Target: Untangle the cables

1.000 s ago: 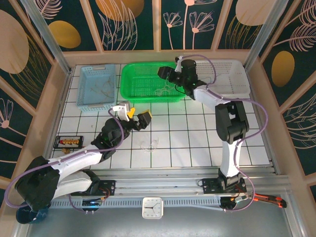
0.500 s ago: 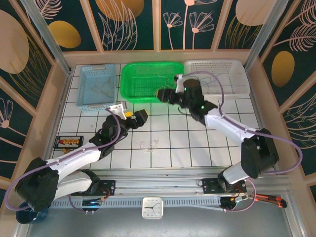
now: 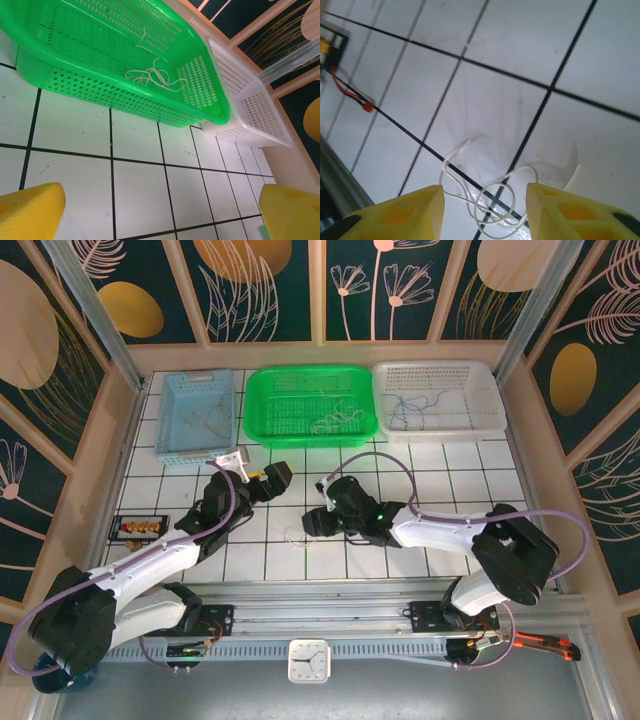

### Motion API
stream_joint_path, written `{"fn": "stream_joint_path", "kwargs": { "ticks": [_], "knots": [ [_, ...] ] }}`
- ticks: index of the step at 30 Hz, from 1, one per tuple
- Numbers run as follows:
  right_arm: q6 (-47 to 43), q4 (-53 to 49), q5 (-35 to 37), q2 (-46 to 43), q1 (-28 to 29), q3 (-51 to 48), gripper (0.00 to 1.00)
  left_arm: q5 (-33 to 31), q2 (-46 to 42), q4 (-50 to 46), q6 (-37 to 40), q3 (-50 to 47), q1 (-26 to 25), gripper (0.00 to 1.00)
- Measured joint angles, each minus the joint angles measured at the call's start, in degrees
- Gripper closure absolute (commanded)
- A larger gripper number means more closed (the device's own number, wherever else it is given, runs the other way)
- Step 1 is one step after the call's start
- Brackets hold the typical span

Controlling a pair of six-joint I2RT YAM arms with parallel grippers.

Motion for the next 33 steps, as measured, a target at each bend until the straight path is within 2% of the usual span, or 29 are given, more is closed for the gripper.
{"fn": "stream_joint_path", "kwargs": {
  "ticks": [6,12,13,17,23,33],
  "knots": [
    [1.27,0.37,2.58,3.17,1.05,-1.14,0.59,0.17,0.0,0.02,-0.5,-0.37,0.02,0.01],
    [2.19,1.22,2.84,5.57,1.84,-1.25,0.68,0.44,0.0,0.04,-0.63,-0.96,0.35,0.01],
    [2.23,1.42,3.02,6.1,1.88,-1.25,0.72,0.46,0.0,0.17,-0.63,-0.96,0.35,0.01],
    [2.25,1.64,3.82,8.07,1.86,-0.92,1.0,0.66,0.07,0.85,-0.63,-1.18,0.35,0.01],
    [1.25,0.44,4.52,6.21,0.57,-0.37,1.0,2.27,0.09,0.92,-0.57,-1.4,0.39,0.01],
    [1.09,-1.49,6.64,-16.0,-8.46,-0.44,1.0,11.91,2.93,6.73,-0.15,-1.38,0.66,0.02]
  ]
}}
